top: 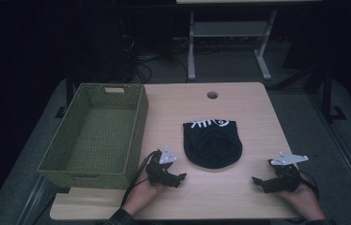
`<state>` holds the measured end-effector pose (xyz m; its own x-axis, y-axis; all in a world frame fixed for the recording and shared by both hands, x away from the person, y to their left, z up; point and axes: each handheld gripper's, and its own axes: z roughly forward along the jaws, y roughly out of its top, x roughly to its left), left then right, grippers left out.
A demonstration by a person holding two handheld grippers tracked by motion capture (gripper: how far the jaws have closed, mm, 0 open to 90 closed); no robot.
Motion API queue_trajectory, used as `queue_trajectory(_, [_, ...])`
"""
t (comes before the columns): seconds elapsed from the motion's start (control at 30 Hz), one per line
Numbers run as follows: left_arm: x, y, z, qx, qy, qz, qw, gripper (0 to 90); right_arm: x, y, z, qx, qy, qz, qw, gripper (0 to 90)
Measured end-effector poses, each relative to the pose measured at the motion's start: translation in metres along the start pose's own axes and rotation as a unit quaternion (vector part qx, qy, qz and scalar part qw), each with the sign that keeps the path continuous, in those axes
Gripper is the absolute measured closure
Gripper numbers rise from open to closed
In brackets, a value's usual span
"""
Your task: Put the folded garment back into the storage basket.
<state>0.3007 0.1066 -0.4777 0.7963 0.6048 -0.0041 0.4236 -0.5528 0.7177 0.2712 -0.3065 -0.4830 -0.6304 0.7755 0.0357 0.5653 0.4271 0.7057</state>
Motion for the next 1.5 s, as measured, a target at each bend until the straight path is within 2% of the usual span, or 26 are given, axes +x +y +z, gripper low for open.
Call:
queue_trajectory(0.1, [0.000, 0.000, 0.000, 0.000, 0.000, 0.000, 1.0000, 12.2, 0.000, 0.001, -0.001, -0.001, 0.003, -0.004, 1.0000, 9.0])
queue_trajectory(0.17, [0.000, 0.000, 0.000, 0.000, 0.000, 0.000, 1.0000, 12.2, -0.002, 0.003, -0.004, 0.000, 0.005, -0.002, 1.0000, 16.3])
queue_trajectory(0.23, [0.000, 0.000, 0.000, 0.000, -0.001, 0.001, 1.0000, 12.2, -0.002, 0.003, -0.003, 0.002, 0.005, 0.000, 1.0000, 17.5])
queue_trajectory(0.43, [0.000, 0.000, 0.000, -0.001, -0.002, 0.001, 1.0000, 12.3, -0.003, 0.011, -0.006, -0.004, 0.014, -0.004, 0.9999, 36.9])
queue_trajectory(0.47, [0.000, -0.001, -0.001, -0.001, -0.002, 0.002, 1.0000, 12.3, -0.005, 0.015, -0.008, -0.009, 0.013, -0.008, 0.9998, 45.0])
queue_trajectory(0.57, [0.000, -0.001, -0.001, -0.001, -0.003, 0.002, 1.0000, 12.3, -0.007, 0.019, -0.010, -0.016, 0.015, -0.009, 0.9997, 50.1])
queue_trajectory(0.63, [0.001, -0.001, -0.001, -0.001, -0.003, 0.002, 1.0000, 12.3, -0.008, 0.026, -0.011, -0.023, 0.017, -0.009, 0.9995, 58.6])
queue_trajectory(0.7, [0.001, -0.001, -0.001, 0.000, -0.003, 0.004, 1.0000, 12.3, -0.009, 0.027, -0.011, -0.025, 0.019, -0.011, 0.9995, 60.7])
queue_trajectory(0.93, [0.001, -0.001, -0.001, 0.002, -0.002, 0.006, 1.0000, 12.2, -0.013, 0.042, -0.009, -0.031, 0.042, -0.010, 0.9986, 79.6])
queue_trajectory(0.97, [0.001, -0.001, -0.001, 0.001, -0.002, 0.006, 1.0000, 12.2, -0.014, 0.047, -0.009, -0.032, 0.049, -0.007, 0.9983, 85.4])
queue_trajectory(1.07, [0.000, -0.001, -0.002, 0.002, -0.004, 0.007, 1.0000, 12.2, -0.017, 0.053, -0.008, -0.035, 0.054, -0.011, 0.9979, 89.9])
queue_trajectory(1.27, [0.000, -0.001, -0.002, 0.002, -0.004, 0.007, 1.0000, 12.2, -0.019, 0.069, -0.005, -0.031, 0.052, -0.022, 0.9979, 90.0])
queue_trajectory(1.5, [0.000, -0.002, -0.002, 0.002, -0.004, 0.007, 1.0000, 12.2, -0.020, 0.084, 0.000, -0.034, 0.061, -0.027, 0.9972, 89.9])
